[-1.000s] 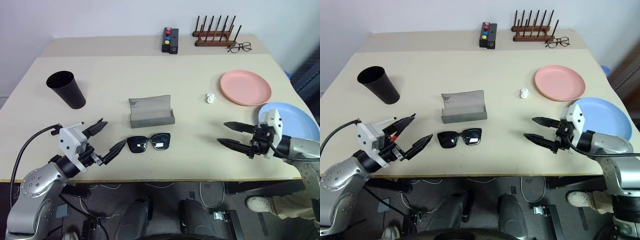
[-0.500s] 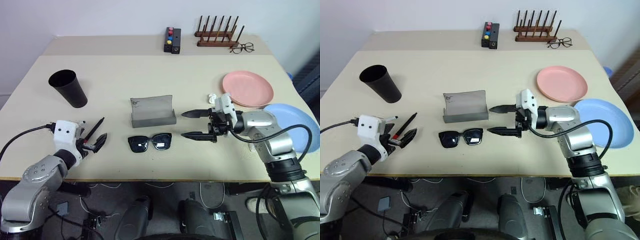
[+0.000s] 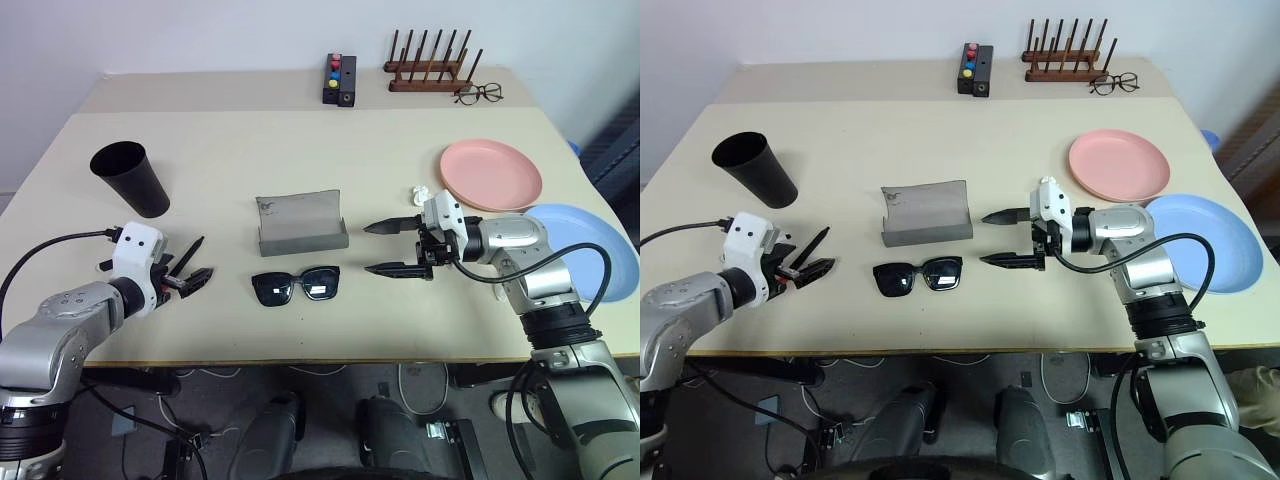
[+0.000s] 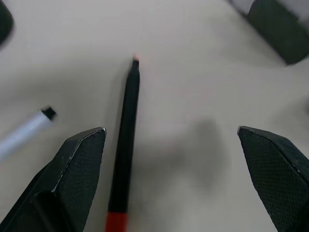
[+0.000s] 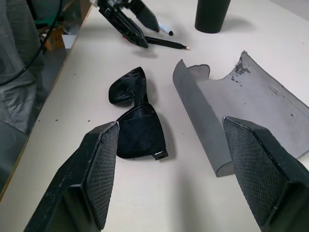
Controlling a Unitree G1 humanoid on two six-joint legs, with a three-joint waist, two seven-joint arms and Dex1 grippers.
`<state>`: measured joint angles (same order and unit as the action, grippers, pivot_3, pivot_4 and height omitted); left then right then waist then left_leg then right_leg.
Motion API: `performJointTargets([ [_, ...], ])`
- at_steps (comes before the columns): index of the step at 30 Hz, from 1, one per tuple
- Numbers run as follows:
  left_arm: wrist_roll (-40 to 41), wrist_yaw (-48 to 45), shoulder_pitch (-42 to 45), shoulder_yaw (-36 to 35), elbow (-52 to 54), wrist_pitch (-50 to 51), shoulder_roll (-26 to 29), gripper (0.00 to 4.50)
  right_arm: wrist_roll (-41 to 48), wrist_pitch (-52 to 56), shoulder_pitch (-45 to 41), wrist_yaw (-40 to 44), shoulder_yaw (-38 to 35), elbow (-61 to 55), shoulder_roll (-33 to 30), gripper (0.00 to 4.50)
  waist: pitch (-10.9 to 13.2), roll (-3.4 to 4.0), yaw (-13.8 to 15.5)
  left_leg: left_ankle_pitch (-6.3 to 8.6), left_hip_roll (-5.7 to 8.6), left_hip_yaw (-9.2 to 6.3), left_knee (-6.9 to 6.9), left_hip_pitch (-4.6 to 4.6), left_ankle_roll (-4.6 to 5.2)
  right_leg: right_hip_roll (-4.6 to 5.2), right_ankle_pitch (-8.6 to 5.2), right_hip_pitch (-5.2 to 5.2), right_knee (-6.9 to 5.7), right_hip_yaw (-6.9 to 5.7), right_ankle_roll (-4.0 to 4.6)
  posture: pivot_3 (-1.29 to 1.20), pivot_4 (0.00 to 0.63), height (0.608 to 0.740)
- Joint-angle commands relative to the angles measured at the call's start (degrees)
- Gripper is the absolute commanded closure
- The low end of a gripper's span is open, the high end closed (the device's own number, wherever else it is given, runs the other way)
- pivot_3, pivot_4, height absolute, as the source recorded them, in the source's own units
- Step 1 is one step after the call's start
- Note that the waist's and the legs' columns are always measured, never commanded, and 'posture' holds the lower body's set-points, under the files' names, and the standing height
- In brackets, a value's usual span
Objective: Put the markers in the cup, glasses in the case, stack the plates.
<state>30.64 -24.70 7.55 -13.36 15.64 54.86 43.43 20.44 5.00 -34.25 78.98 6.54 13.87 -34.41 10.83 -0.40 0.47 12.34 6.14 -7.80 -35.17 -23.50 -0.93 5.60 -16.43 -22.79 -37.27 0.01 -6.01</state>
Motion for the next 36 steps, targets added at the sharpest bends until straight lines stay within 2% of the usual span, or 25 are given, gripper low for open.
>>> performJointTargets([
  [1,-0.5,1.0,3.1,0.1,-2.0,3.2,-0.4,0.00,0.5,-0.6,-1.7,0.1,-1.3,-0.5,0.2,1.03,0.0,0.00,0.0,0.00,0.00,0.00,0.00,0.00,0.00,0.00,0.00,0.00,0.00,0.00,0.00,0.00,0.150,0.740],
  [6,-2.8,2.7,5.8,2.1,-5.2,5.6,-1.0,0.00,0.9,0.2,-1.5,-0.5,-1.8,-1.6,-0.2,1.03,0.0,0.00,0.1,-0.01,0.01,0.00,-0.03,0.00,-0.01,0.01,0.01,0.00,-0.04,0.00,-0.01,0.00,0.150,0.740],
  [7,-2.9,2.5,6.0,2.3,-5.2,5.9,-1.0,0.26,0.9,0.4,-1.5,-0.6,-1.9,-1.9,-0.2,1.00,0.0,0.00,0.1,-0.01,0.01,0.00,-0.03,0.00,-0.01,0.01,0.01,0.00,-0.05,0.00,-0.01,0.00,0.150,0.740],
  [9,-2.8,2.1,6.2,2.5,-4.8,6.5,-1.1,0.88,1.1,0.7,-1.3,-0.8,-1.9,-2.3,-0.4,0.99,0.0,0.00,0.1,-0.02,0.00,0.00,-0.03,0.00,-0.03,0.01,0.01,-0.01,-0.07,0.01,-0.01,0.00,0.150,0.740],
  [16,-2.8,1.7,6.1,2.1,-3.4,10.0,-1.1,4.41,1.4,3.1,-0.8,-2.1,-2.0,-5.0,-0.7,0.99,0.0,0.01,0.1,-0.02,0.02,0.00,-0.03,0.01,-0.03,0.03,0.01,-0.01,-0.07,0.02,-0.01,0.00,0.150,0.740],
  [23,-1.0,1.8,7.0,-1.6,-0.7,11.4,-3.1,4.47,1.7,4.1,-1.1,-2.8,-1.7,-6.0,-0.2,0.99,0.0,0.01,0.1,-0.02,0.01,0.00,-0.04,0.01,-0.03,0.02,0.01,-0.02,-0.07,0.03,-0.01,0.00,0.150,0.740],
  [27,0.4,0.6,6.4,-5.4,5.5,2.2,-7.2,4.47,3.2,4.9,-2.6,-2.8,-2.3,-6.2,0.8,0.99,0.0,-0.03,0.2,-0.02,0.02,0.00,-0.07,0.00,-0.04,0.03,0.02,0.00,-0.07,0.02,-0.02,0.00,0.150,0.740],
  [30,-2.3,3.5,6.4,-7.0,9.1,-8.5,-12.0,4.47,4.8,5.3,-4.0,-2.7,-2.9,-5.9,1.9,0.99,0.0,-0.03,0.1,-0.07,0.00,0.00,-0.06,0.00,-0.13,0.02,0.04,0.00,-0.05,0.02,-0.01,0.00,0.150,0.740],
  [36,-5.7,12.8,14.5,-9.6,5.9,-18.2,-18.2,4.47,7.0,3.6,-9.6,-5.0,-5.5,-0.8,7.4,0.99,0.0,-0.05,0.1,-0.15,-0.01,0.01,-0.09,0.00,-0.24,-0.01,0.08,0.01,-0.07,-0.03,-0.01,0.00,0.150,0.740],
])
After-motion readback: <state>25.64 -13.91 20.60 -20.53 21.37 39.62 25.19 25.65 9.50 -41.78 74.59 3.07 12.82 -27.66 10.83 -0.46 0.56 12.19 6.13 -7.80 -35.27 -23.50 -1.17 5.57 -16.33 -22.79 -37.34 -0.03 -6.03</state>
